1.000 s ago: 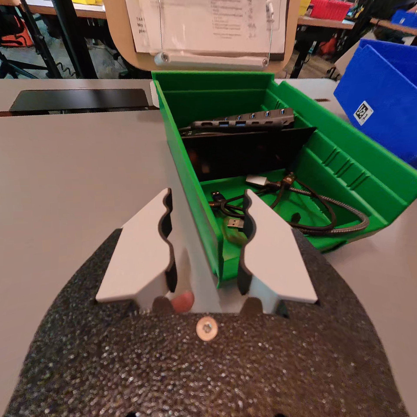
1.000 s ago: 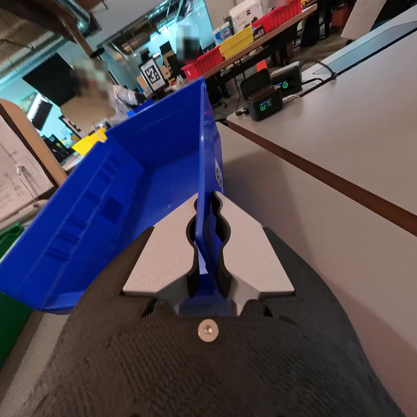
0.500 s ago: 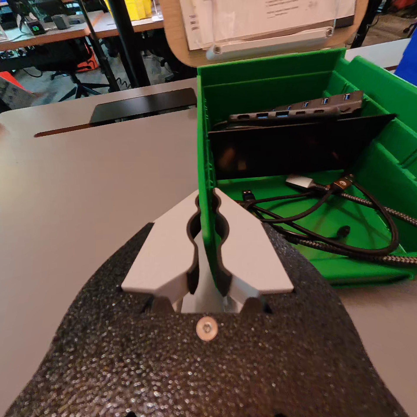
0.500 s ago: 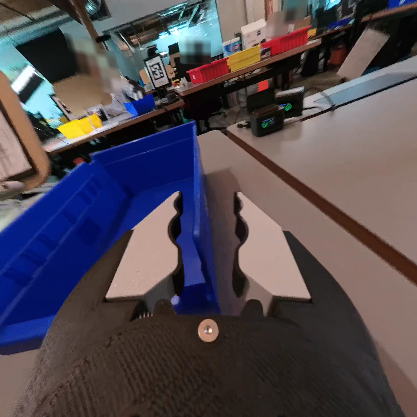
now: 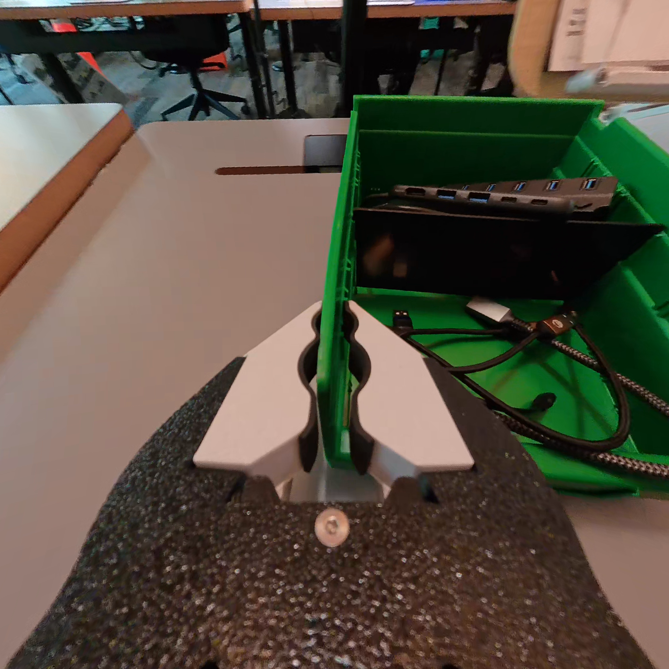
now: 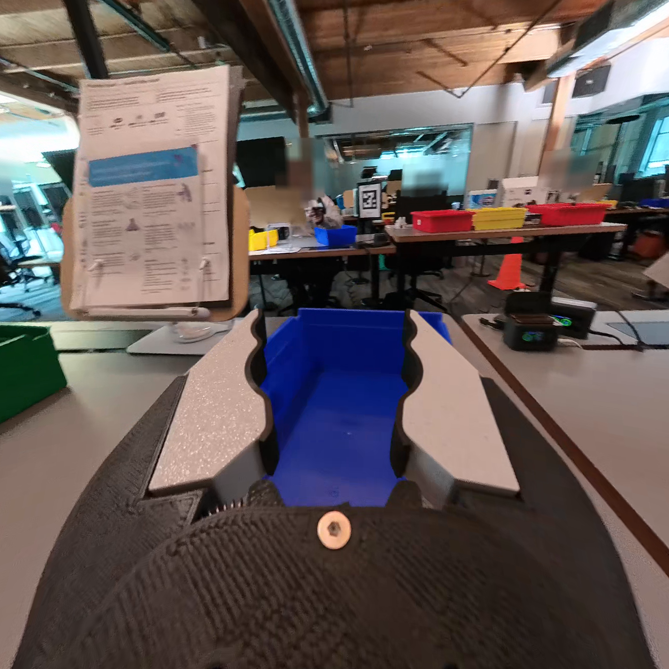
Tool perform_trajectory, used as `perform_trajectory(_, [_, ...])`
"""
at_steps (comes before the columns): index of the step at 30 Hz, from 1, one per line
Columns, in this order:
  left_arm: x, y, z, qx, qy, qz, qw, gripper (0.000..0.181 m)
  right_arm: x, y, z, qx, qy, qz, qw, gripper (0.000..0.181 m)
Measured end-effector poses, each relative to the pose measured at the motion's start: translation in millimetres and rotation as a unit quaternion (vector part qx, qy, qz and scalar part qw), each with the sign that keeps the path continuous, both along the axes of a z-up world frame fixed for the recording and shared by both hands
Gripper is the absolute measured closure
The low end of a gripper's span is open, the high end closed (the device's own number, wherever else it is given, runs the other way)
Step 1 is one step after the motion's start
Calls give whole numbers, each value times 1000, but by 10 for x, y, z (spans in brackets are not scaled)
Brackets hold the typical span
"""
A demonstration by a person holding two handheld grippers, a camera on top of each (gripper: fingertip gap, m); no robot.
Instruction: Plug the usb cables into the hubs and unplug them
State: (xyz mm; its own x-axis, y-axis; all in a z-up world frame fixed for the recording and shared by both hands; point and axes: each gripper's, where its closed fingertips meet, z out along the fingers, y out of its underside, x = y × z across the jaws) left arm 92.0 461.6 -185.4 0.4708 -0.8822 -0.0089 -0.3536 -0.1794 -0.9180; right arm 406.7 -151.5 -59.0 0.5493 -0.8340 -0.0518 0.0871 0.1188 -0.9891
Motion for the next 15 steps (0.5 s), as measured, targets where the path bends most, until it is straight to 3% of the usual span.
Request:
perform_trajectory(5, [-135,465,24,-3,26,48,999,164,-208,506,-58,-63,-7,73,995,109])
perform_trajectory(7, [-176,533,283,56,39,63,996,151,-292,655,-72,-76,-10,98,992,112])
perform_trajectory(10, [119,185,682,180,53,-58,981,147,-463,877,-65,-81,-8,148,986,116])
perform_trajectory(13, [408,-186,484,231,184,-204,933,139,-658,1164,-134,-104,-5,200,974,118])
perform_trajectory(15, [588,-302,370,280,230,-266,893,143,-621,1272,-365,-173,4,175,969,125])
